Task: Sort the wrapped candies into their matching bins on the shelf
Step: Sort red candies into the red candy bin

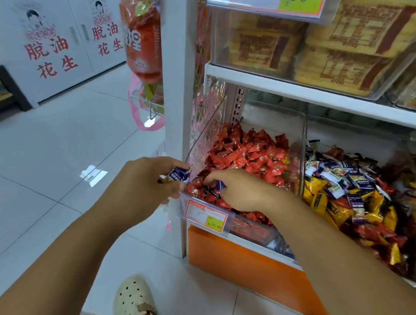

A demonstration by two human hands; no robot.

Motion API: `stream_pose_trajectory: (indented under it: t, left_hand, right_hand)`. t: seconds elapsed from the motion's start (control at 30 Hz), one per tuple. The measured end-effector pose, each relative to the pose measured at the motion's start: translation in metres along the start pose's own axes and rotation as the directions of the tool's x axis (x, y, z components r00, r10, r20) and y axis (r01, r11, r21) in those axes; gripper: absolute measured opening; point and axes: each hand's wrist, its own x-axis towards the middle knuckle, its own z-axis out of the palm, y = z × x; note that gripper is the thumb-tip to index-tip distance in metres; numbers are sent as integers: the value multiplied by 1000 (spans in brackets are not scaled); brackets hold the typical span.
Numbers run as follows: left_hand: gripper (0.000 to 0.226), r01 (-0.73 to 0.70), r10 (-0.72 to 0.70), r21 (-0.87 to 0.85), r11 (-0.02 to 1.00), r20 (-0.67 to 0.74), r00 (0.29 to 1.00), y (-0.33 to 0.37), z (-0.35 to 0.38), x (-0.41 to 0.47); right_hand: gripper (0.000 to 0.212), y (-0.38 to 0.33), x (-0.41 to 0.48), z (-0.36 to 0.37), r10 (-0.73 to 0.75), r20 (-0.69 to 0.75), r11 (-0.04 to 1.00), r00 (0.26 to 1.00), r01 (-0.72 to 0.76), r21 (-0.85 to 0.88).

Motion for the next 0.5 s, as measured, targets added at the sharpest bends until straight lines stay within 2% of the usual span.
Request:
stream_pose_trajectory:
  t: [0.2, 0.33, 0.5]
  left_hand:
    - [22, 11, -11, 3, 1000, 31, 999, -8, -3, -3]
    - [23, 3, -1, -42, 999, 31, 1000, -8, -4, 1]
    - [24, -4, 5, -50, 999, 22, 1000, -10, -5, 3]
  right_hand:
    - [53, 2, 28, 18, 115, 21, 967, 993, -107, -231]
    - [52, 0, 35, 22, 91, -43, 941, 995, -100, -323]
    - [26, -2, 39, 28, 53, -140, 933, 989, -99, -347]
